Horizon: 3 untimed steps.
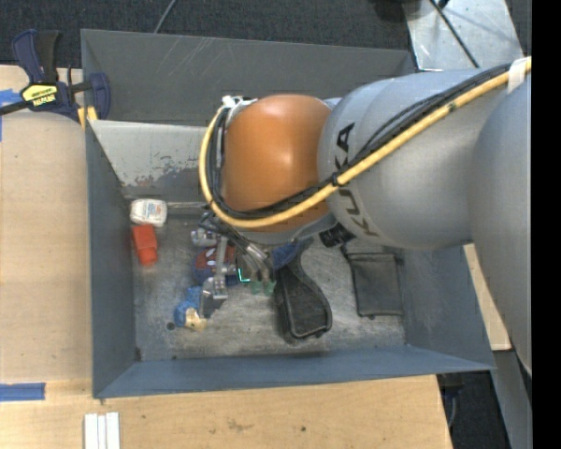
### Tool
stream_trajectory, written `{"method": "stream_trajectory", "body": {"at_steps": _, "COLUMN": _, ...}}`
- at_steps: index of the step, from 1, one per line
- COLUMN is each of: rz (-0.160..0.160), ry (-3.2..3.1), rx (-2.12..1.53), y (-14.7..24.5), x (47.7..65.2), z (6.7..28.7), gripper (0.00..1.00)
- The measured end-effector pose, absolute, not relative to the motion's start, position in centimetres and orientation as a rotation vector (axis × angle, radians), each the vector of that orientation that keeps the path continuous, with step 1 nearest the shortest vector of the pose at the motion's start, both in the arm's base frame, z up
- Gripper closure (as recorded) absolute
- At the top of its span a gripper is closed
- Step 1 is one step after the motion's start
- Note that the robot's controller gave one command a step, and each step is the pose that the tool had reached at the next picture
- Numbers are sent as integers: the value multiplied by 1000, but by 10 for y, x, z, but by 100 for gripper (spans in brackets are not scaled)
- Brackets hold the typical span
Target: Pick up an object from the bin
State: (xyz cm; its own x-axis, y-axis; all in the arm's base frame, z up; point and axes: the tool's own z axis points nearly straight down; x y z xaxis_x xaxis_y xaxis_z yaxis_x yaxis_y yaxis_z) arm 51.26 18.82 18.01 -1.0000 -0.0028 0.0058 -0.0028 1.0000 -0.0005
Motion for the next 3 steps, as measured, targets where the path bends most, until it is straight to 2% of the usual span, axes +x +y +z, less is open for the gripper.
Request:
{"method": "stream_trajectory", "body": {"at_steps": 1, "rz": -7, "ry": -3148, "rx": -45, "y": 176, "x": 495, "z": 70, "gripper": 0}}
{"method": "stream_trajectory", "body": {"at_steps": 2, "rz": -3, "ry": -3146, "rx": -71, "y": 168, "x": 484, "z": 102, "gripper": 0}}
{"method": "stream_trajectory", "body": {"at_steps": 3, "rz": -3, "ry": -3137, "rx": 237, "y": 193, "x": 492, "z": 100, "gripper": 0}}
